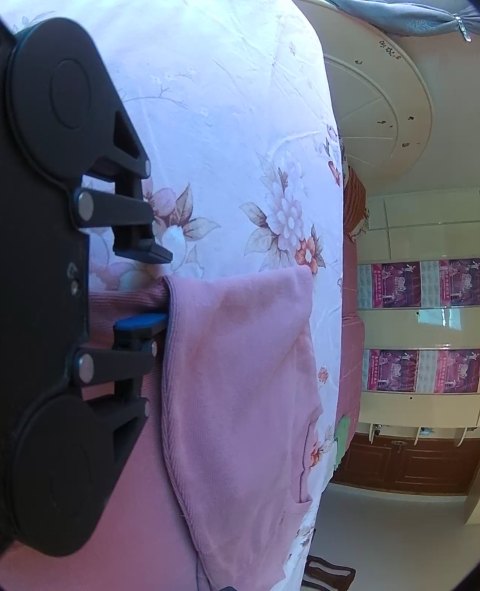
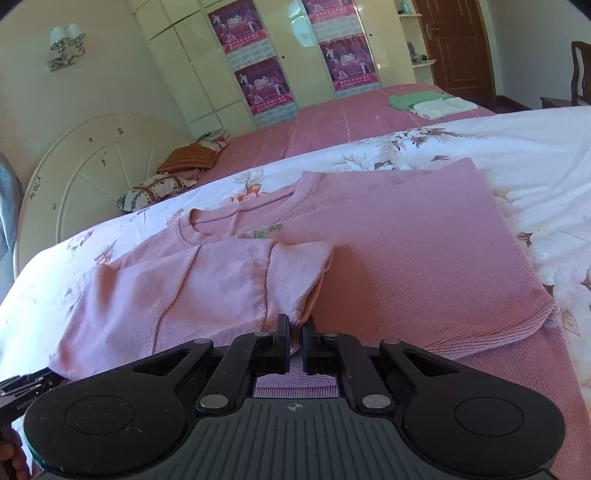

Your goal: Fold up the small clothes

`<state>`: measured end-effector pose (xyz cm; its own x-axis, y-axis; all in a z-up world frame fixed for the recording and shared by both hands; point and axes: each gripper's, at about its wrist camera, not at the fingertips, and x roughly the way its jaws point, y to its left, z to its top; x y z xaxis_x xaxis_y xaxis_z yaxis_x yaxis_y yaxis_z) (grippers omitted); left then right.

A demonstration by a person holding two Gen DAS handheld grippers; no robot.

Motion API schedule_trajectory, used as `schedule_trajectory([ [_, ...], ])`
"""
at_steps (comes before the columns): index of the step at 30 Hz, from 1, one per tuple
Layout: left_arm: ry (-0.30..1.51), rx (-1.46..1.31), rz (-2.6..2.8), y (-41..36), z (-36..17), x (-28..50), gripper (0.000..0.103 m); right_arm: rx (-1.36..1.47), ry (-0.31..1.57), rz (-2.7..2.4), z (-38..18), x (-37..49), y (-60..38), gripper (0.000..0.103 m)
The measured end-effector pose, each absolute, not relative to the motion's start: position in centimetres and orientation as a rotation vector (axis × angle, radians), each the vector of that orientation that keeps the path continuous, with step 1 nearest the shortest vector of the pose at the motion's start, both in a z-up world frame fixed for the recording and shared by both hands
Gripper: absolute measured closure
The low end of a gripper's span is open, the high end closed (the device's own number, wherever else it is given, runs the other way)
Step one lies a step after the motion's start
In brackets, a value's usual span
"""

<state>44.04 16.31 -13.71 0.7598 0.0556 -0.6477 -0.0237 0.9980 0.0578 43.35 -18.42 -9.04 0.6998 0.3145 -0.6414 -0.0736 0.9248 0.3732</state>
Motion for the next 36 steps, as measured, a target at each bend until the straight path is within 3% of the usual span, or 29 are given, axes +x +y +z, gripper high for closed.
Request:
schedule_trajectory([
  [4,0.648,-0.005,0.004,17.4,-11.9,42.1,0.061,0.381,0.787,0.216,-9.6,43.6,-19.4,0.098],
  [5,0.621,-0.019,-0.006,17.5,-11.3,41.7,0.054,0.394,0.767,0.216,-9.2,43.4,-19.8,0.094],
  [6,0.603,-0.025,-0.014,17.5,-10.9,41.6,0.052,0.392,0.741,0.212,-8.6,43.3,-20.3,0.075],
  [7,0.593,-0.029,-0.028,17.4,-10.5,42.0,0.052,0.380,0.709,0.203,-8.1,43.4,-20.5,0.065],
  [8,0.590,-0.030,-0.038,17.1,-10.4,42.6,0.052,0.376,0.697,0.205,-7.9,43.8,-20.8,0.062],
  [12,0.620,-0.109,-0.074,16.2,-11.4,45.8,0.057,0.457,0.745,0.200,-9.1,47.1,-21.7,0.062],
  [16,0.687,-0.148,-0.090,15.8,-14.1,47.5,0.056,0.491,0.796,0.235,-10.5,49.3,-21.5,0.062],
  [17,0.678,-0.132,-0.094,15.7,-14.3,47.3,0.056,0.467,0.799,0.250,-10.4,49.5,-21.3,0.074],
  [18,0.677,-0.113,-0.099,15.5,-14.3,47.2,0.056,0.431,0.809,0.267,-10.3,49.6,-21.0,0.100],
  [30,0.626,-0.103,-0.121,14.8,-12.2,47.1,0.050,0.265,0.707,0.083,-9.2,47.4,-21.0,0.100],
  [36,0.621,-0.094,-0.258,8.3,-11.7,50.7,0.050,0.257,0.671,0.252,-8.4,47.7,-18.4,0.100],
])
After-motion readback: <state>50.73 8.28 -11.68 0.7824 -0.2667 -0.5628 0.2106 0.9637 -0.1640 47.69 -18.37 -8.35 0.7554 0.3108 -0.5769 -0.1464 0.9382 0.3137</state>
